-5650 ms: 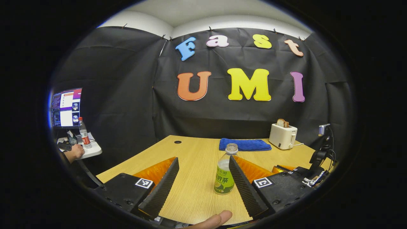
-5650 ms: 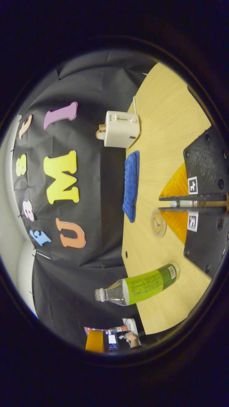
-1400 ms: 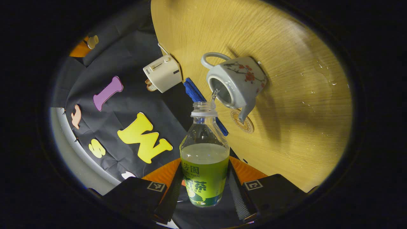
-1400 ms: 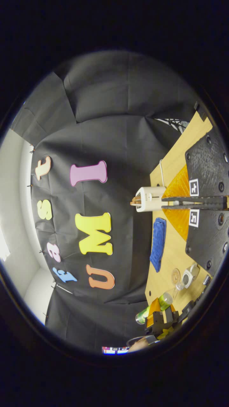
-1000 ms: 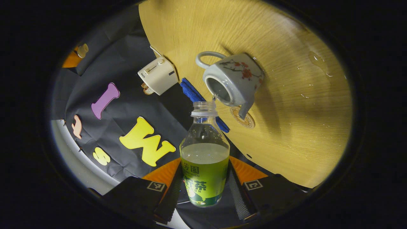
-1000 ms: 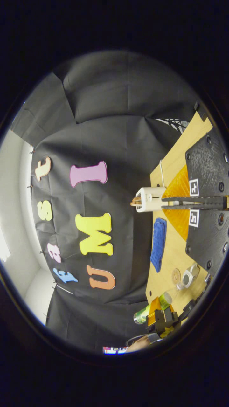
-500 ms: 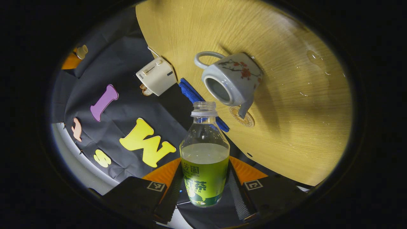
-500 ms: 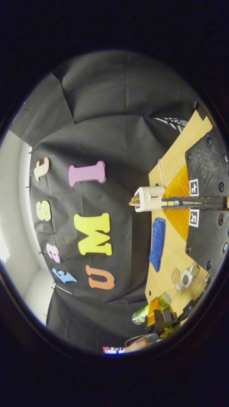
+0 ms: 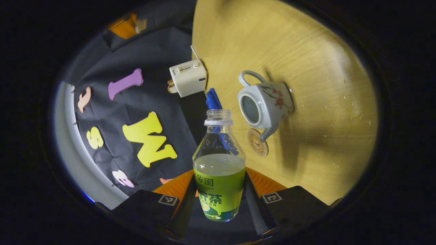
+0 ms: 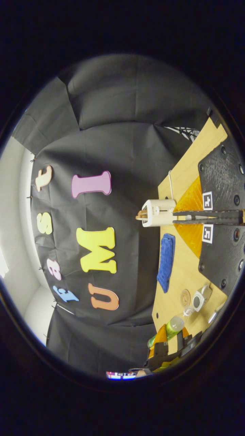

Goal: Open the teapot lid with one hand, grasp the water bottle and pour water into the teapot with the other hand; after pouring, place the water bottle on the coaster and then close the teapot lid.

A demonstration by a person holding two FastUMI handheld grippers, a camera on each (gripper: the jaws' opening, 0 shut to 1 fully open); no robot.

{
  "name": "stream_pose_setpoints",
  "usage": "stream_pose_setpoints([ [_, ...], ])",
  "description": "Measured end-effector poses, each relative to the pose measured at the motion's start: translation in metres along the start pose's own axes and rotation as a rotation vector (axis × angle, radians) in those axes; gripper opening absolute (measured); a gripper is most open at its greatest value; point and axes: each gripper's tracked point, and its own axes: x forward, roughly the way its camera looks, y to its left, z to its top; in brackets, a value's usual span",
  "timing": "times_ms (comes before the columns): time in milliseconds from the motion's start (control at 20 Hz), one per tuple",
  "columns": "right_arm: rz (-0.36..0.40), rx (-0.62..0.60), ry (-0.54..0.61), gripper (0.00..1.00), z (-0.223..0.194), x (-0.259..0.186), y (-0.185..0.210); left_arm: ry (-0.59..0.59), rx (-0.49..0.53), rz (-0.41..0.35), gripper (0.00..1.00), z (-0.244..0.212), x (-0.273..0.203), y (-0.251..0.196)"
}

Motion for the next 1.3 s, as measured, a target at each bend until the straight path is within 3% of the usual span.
stream_pose_setpoints([
  [450,0.0,-0.054,0.014,0.0,-0.012,0.006,0.017,-0.029,-0.834,0.024,0.75,-0.026,0.021,0.003],
  [550,0.001,-0.064,0.02,0.0,-0.015,0.007,0.019,-0.042,-0.977,0.011,0.75,-0.023,0.023,0.008],
  [700,0.004,-0.067,0.019,0.0,-0.014,0.007,0.021,-0.062,-1.16,0.059,0.75,-0.032,0.024,0.027],
  [850,0.002,-0.068,0.021,0.0,-0.016,0.009,0.02,-0.078,-1.416,0.036,0.74,-0.032,0.04,0.031],
  [1000,-0.005,-0.056,0.027,0.0,-0.018,0.012,0.017,-0.027,-1.655,0.069,0.75,-0.049,0.056,0.031],
  [1100,-0.005,-0.053,0.031,0.0,-0.02,0.013,0.017,-0.057,-1.81,0.088,0.77,-0.049,0.071,0.035],
  [1200,-0.008,-0.063,0.036,0.0,-0.025,0.016,0.017,-0.086,-1.899,0.083,0.77,-0.04,0.083,0.033],
  [1300,-0.008,-0.067,0.048,0.0,-0.031,0.021,0.017,-0.089,-1.873,0.112,0.77,-0.036,0.097,0.032],
])
